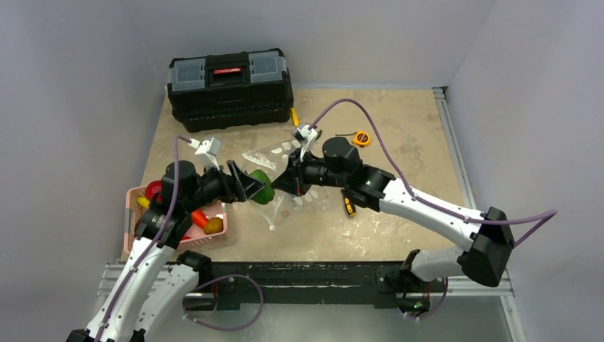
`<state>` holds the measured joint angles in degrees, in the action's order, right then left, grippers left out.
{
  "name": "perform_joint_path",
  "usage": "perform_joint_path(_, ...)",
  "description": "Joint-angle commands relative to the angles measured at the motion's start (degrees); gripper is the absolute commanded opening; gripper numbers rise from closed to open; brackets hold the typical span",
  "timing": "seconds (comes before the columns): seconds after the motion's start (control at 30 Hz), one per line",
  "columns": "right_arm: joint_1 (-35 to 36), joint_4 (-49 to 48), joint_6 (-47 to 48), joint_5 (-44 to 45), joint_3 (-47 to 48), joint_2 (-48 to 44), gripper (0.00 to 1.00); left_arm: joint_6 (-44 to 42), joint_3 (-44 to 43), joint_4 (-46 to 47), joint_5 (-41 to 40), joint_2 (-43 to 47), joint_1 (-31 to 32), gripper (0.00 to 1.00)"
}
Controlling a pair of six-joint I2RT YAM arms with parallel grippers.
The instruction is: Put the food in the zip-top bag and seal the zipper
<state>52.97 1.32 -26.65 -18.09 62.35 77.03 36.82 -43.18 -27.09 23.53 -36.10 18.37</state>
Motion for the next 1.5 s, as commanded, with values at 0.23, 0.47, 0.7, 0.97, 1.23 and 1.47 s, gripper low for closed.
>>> perform_joint_path(0.23, 0.55, -5.69, -4.29, -5.55, -0.72, -3.26, 0.00, 3.50, -3.71, 4.33, 3.47, -7.93, -0.03, 0.27)
perform_joint_path(0.47, -0.84, -8.57, -9.22, -5.06, -3.66, -3.32, 0.00, 1.53, -8.81, -2.06, 7.18, -7.38, 0.13, 0.92)
perform_joint_path(0.7, -4.45, -12.91, -15.21, -10.88, -4.87, -2.55, 0.00, -5.11, -17.34, -13.37, 9.49, -9.96, 0.17, 1.00)
perform_joint_path(0.97, -14.18, -7.67, -15.72, -19.22, -0.60, 0.77, 0.00, -8.22, -23.36, -10.72, -0.87, -11.23, 0.17, 1.00)
perform_joint_path(1.23, -18.28, 5.51, -4.78, -31.18, 8.56, 7.96, 0.00, -6.43, -29.07, -15.80, -9.79, -17.57, 0.17, 1.00)
perform_joint_path(1.47, -18.43, 14.82, -6.72, -28.64, 14.44, 5.62, 0.00, -0.22, -33.36, -35.01, -15.91, -17.75, 0.15, 0.97)
